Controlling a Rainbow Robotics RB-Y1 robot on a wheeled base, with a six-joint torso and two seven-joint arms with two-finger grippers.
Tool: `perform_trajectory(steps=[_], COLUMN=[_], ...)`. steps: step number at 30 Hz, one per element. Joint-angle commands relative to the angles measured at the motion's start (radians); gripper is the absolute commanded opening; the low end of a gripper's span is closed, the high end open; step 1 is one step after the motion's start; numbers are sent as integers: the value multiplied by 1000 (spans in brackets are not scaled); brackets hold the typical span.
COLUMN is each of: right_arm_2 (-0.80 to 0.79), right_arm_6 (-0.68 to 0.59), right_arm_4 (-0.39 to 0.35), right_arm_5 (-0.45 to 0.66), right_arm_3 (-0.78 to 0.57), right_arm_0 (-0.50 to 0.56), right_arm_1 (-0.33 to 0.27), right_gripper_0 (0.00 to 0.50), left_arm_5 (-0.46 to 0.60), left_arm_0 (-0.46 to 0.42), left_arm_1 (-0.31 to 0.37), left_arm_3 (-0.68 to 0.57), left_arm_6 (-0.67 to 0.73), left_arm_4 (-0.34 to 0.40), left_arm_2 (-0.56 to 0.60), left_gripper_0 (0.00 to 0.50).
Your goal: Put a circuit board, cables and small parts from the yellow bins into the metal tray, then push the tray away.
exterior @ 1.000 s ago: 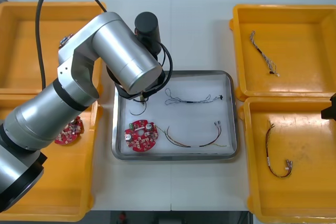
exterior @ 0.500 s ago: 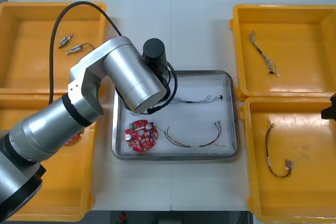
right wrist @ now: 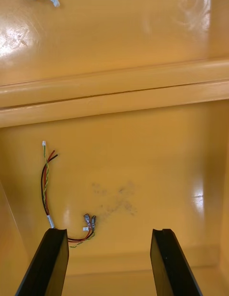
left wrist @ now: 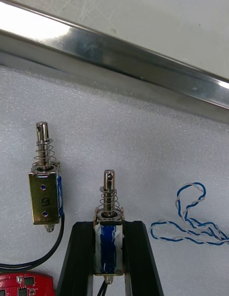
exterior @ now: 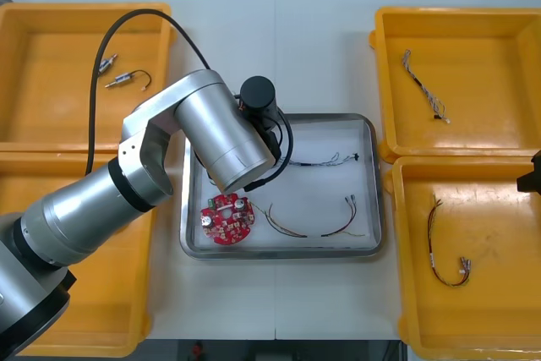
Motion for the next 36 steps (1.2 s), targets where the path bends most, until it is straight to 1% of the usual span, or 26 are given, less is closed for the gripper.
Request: perform_trajectory(steps=[1, 3, 4, 5, 10, 12, 13, 16, 18, 21, 25, 28, 31, 34, 36], right_arm_2=[-26, -26, -26, -26, -26, -26, -26, -26, -26, -26, -26, -26, -26, -26, -26], right_arm_6=[62, 62, 62, 62, 62, 62, 62, 62, 62, 62, 62, 62, 62, 62, 62], right_arm_4=[-4, -4, -4, -4, -4, -4, -4, -4, -4, -4, -4, -4, -4, -4, -4], right_arm_5=[-7, -7, -7, -7, -7, -7, -7, -7, -7, -7, -7, -7, -7, -7, -7], right_arm_3=[-19, -19, -19, -19, -19, -19, -19, -19, -19, -19, -19, -19, -19, -19, -19], right_arm_0=[11, 11, 11, 11, 11, 11, 11, 11, 11, 11, 11, 11, 11, 11, 11], right_arm_1=[-18, -18, -18, -18, -18, -18, -18, -18, -18, -18, -18, -18, -18, -18, -18], right_gripper_0=[500, 500, 500, 500, 500, 500, 500, 500, 500, 500, 500, 500, 500, 500, 500], left_arm_5=[-15, -15, -16, -15, -16, -15, -11, 28, 64, 145, 206, 248, 303, 328, 329], left_arm_0=[4, 4, 4, 4, 4, 4, 4, 1, -5, -20, -30, -40, -54, -54, -54], left_arm_1=[-30, -33, -33, -33, -33, -33, -33, -33, -32, -21, -4, 19, 48, 80, 117], left_arm_3=[-10, -10, -10, -10, -12, -19, -25, -64, -91, -168, -258, -320, -375, -416, -429], left_arm_6=[65, 66, 66, 66, 66, 63, 63, 57, 52, 42, 25, -6, -75, -155, -218], left_arm_4=[-19, -22, -25, -30, -37, -45, -56, -80, -80, -76, -65, -42, -11, 39, 93], left_arm_2=[-16, -15, -16, -16, -16, -16, -16, -9, 2, 30, 67, 91, 136, 209, 277], left_gripper_0=[240, 303, 353, 379, 428, 444, 460, 500, 500, 500, 500, 500, 500, 500, 500])
